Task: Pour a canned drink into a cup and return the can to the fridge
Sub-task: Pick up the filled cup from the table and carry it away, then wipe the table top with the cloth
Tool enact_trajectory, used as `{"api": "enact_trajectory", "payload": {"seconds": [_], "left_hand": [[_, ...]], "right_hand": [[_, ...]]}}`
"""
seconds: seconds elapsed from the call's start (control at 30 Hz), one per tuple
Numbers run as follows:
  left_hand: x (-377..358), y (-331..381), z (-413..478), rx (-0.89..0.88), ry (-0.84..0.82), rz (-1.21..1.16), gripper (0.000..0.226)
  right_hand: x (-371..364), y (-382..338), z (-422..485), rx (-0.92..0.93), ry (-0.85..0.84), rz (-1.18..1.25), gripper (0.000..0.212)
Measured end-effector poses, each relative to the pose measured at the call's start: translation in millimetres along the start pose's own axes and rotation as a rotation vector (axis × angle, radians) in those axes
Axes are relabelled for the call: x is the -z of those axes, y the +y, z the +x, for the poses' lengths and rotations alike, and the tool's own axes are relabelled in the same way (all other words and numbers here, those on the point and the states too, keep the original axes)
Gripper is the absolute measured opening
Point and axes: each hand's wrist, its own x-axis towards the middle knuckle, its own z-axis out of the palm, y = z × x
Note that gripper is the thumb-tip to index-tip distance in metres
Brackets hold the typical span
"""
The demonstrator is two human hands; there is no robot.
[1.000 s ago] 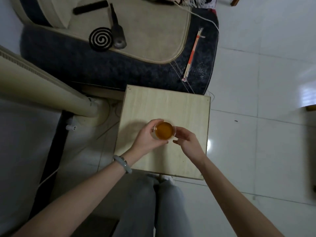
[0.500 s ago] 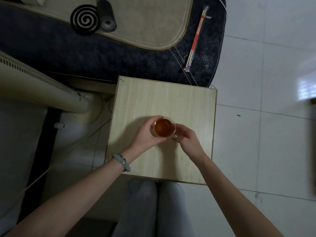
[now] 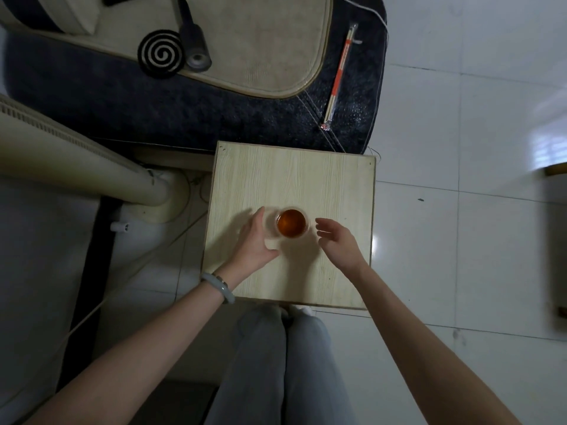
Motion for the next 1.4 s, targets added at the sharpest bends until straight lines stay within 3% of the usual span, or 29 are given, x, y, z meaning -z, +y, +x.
{"api": "enact_trajectory", "payload": {"seconds": [0.17,0.3,0.47,0.7,1.07,1.4], "left_hand": [[43.4,44.4,-58.0,-0.062,0.027,0.189,0.102],[79.3,100.9,-102.5,-0.233,0.063,0.376,0.097],[110.6,164.2,-144.8,-0.461,0.158,0.631,0.091],[118.1,244.0,-174.8,-0.729,0.235,0.892,0.086],[27.6,355.0,-222.7,-1.145,0.137,0.996,0.081],[-147.1,423.4,-312.2,-1.34,-0.023,1.011,0.08]], "right_hand": [[23.6,-43.0,-59.5,0.073,0.071,-0.29,0.056],[45.2,-92.7,-115.9,0.215,0.105,-0.597,0.059],[71.9,-144.0,-180.2,0.31,0.177,-0.69,0.06],[109.7,-170.8,-247.7,0.353,0.436,-0.793,0.064],[190.3,-109.6,-359.7,0.129,0.744,-0.715,0.065],[275.1,32.3,-483.5,-0.054,0.92,-0.593,0.064]]}}
